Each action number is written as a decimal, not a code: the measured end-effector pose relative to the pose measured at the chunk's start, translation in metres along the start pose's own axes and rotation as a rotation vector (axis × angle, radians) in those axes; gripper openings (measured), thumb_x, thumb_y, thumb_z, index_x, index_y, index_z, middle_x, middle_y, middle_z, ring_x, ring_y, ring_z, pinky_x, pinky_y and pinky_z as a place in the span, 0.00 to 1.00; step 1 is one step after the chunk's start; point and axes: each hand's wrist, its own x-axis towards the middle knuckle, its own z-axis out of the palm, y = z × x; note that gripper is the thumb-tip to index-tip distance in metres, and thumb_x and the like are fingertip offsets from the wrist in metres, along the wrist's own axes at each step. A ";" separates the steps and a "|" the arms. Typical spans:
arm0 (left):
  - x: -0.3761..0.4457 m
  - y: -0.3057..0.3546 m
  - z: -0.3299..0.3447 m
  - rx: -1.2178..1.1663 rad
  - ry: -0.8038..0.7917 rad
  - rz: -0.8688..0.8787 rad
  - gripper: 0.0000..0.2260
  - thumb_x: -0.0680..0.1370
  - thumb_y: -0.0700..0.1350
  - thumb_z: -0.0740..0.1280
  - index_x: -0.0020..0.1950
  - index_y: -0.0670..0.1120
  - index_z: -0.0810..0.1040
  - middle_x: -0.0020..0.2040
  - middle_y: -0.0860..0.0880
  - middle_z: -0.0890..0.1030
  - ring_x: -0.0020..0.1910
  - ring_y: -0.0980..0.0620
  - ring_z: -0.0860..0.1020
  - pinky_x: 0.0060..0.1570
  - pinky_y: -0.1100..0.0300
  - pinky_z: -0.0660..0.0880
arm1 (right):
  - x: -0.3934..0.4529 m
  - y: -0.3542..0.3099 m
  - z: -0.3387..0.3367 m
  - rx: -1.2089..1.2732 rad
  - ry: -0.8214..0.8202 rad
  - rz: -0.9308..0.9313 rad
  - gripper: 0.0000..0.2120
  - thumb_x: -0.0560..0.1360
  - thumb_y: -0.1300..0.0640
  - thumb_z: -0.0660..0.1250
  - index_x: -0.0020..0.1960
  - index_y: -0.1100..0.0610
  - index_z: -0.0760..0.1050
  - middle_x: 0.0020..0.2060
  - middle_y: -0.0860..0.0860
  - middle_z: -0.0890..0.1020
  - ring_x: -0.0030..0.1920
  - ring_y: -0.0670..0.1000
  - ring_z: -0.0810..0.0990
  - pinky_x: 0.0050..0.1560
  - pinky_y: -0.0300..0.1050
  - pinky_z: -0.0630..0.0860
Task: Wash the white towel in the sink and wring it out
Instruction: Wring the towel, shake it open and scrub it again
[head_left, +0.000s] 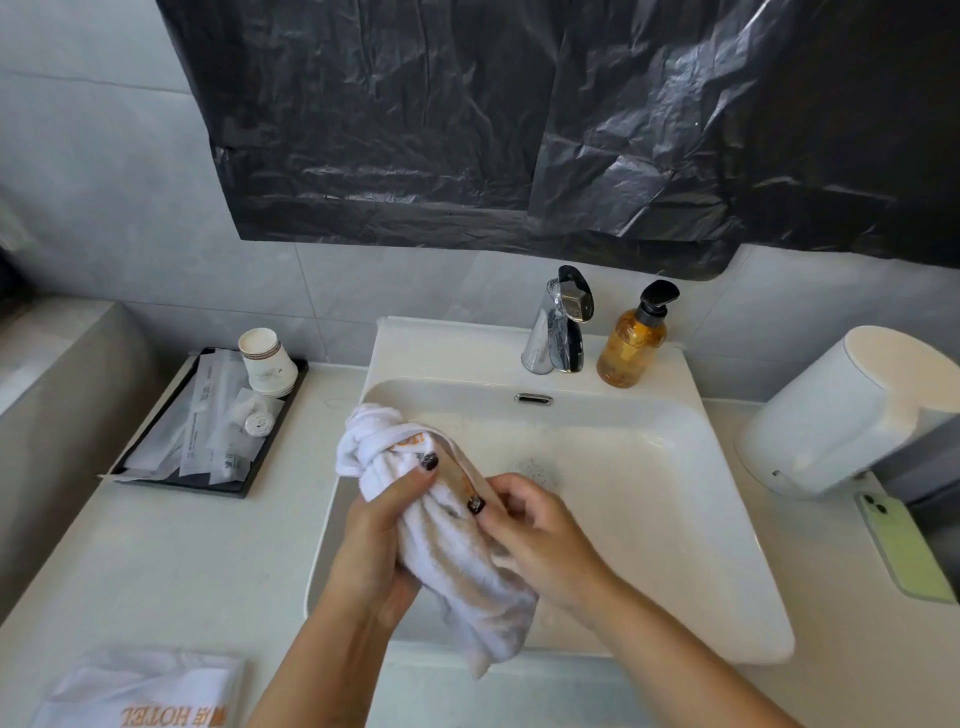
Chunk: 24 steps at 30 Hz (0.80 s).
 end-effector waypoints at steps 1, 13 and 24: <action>0.002 0.000 -0.005 -0.013 0.018 -0.004 0.18 0.70 0.45 0.69 0.59 0.41 0.81 0.51 0.37 0.81 0.53 0.41 0.80 0.58 0.46 0.74 | 0.000 0.007 0.005 -0.018 0.008 0.001 0.07 0.73 0.50 0.67 0.49 0.49 0.79 0.43 0.47 0.84 0.46 0.49 0.81 0.50 0.48 0.78; 0.015 0.005 -0.031 0.081 0.151 -0.002 0.22 0.67 0.45 0.71 0.60 0.39 0.80 0.52 0.35 0.82 0.51 0.40 0.82 0.55 0.46 0.75 | 0.072 -0.066 -0.095 -0.709 0.626 -0.576 0.05 0.74 0.61 0.71 0.49 0.55 0.80 0.40 0.48 0.80 0.34 0.51 0.76 0.38 0.47 0.77; 0.020 0.003 -0.032 0.110 0.150 0.006 0.22 0.69 0.42 0.72 0.62 0.37 0.79 0.56 0.32 0.81 0.53 0.37 0.82 0.56 0.43 0.75 | 0.127 -0.080 -0.147 -1.360 0.383 -0.910 0.07 0.72 0.59 0.67 0.43 0.60 0.82 0.35 0.55 0.78 0.25 0.61 0.75 0.22 0.48 0.73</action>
